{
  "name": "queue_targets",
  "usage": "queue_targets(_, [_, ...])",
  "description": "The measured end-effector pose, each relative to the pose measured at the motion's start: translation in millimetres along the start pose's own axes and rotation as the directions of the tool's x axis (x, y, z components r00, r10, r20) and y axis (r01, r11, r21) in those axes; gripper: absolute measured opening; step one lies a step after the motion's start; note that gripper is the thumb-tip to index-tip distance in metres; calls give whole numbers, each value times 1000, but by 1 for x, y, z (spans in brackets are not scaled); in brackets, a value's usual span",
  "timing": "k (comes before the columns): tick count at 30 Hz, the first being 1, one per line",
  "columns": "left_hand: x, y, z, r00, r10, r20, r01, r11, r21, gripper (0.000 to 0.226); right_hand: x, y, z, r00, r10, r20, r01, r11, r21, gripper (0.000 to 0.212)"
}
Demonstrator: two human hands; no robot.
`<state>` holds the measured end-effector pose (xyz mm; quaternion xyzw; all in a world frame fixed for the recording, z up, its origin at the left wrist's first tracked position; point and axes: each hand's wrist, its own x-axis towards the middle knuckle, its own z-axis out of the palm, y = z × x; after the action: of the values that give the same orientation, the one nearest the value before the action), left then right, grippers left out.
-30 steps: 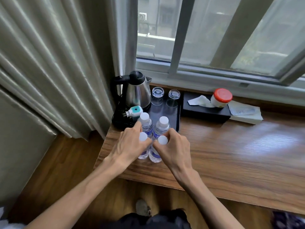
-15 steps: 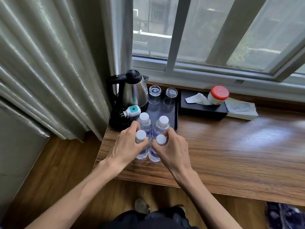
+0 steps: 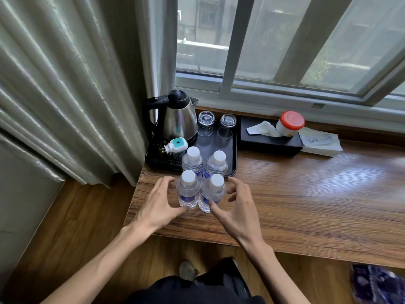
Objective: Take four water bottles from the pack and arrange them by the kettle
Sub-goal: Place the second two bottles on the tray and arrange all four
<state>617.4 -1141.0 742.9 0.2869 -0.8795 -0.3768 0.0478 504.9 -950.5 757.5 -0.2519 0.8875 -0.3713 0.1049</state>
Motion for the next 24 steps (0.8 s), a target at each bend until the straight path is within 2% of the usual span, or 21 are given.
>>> queue_targets(4, [5,-8,20,999,-38,34,43,985,-168,82,-4,19,25,995,73,68,-76,996,36,73])
queue_targets(10, [16,-15,47,995,-76,-59,58,962,-266,81,5,28,55,992,86,88,-102,976,192,72])
queue_targets(20, [12,-17,62,978,-71,-198,6,951,-309,61,6,41,71,993,120,-12,-111,949,294,54])
queue_targets(24, [2,-21,53,974,-133,-183,53,920,-389,60,1,46,60,988,152,-41,-132,941,311,49])
